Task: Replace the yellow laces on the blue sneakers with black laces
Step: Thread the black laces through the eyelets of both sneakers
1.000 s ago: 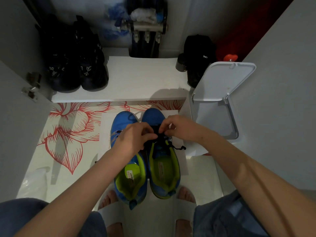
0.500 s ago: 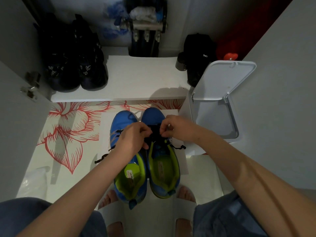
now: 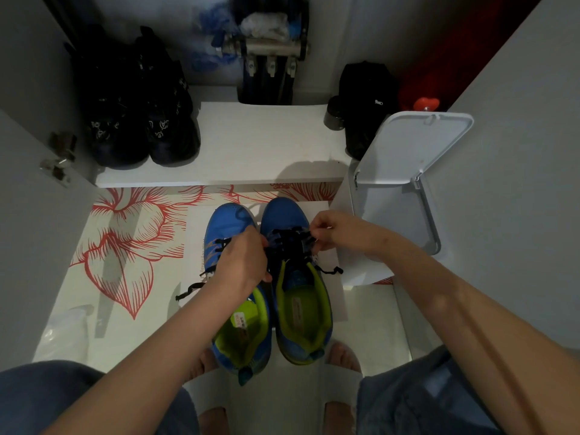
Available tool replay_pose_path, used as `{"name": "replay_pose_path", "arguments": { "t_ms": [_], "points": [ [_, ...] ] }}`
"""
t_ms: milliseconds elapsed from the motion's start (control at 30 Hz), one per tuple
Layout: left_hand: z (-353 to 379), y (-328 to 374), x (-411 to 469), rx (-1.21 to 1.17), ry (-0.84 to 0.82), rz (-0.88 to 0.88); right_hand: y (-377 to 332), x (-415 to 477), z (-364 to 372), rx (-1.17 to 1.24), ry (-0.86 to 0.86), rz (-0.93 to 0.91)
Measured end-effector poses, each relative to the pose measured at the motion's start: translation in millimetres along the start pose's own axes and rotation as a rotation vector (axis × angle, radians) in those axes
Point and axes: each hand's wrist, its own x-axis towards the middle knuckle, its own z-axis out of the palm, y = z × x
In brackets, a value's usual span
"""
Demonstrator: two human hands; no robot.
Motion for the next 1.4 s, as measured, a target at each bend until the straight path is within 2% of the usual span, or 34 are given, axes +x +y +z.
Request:
{"name": "replay_pose_path", "arguments": {
  "t_ms": [233,300,467,733,900,1033,1200,1400],
  "points": [
    [5.7,-12.5,2.5,-0.033,0.327,0.206,2.9,2.6,-0.3,0.019,0.004,0.011],
    [6.1,-10.9,4.0,-0.067,0.350,0.221,3.8,1.1,-1.6,-0.045,-0.025,-0.004],
    [6.1,-3.2,4.9,-0.065,0.321,0.282,-1.0,-1.0,-0.5,-0.231,-0.031,-0.080],
    [5.3,4.9,11.0,-0.007,0.265,0.269,-4.2,-3.4,0.0,-0.233,-0.049,-0.104],
    [3.1,4.0,12.5,0.012,0.246,0.265,-3.7,-0.7,-2.8,0.074,0.112,-0.019],
    [4.3,2.8,14.9,0.020,0.230,0.247,-5.5,0.1,0.9,0.191,0.133,0.079],
    [3.8,4.4,15.0,-0.052,0.208,0.223,-3.5,1.0,-1.9,0.133,0.085,0.038],
    [0.4,3.1,18.9,-0.212,0.108,0.059,0.0,5.5,-4.8,-0.044,0.117,0.029]
  ]
}}
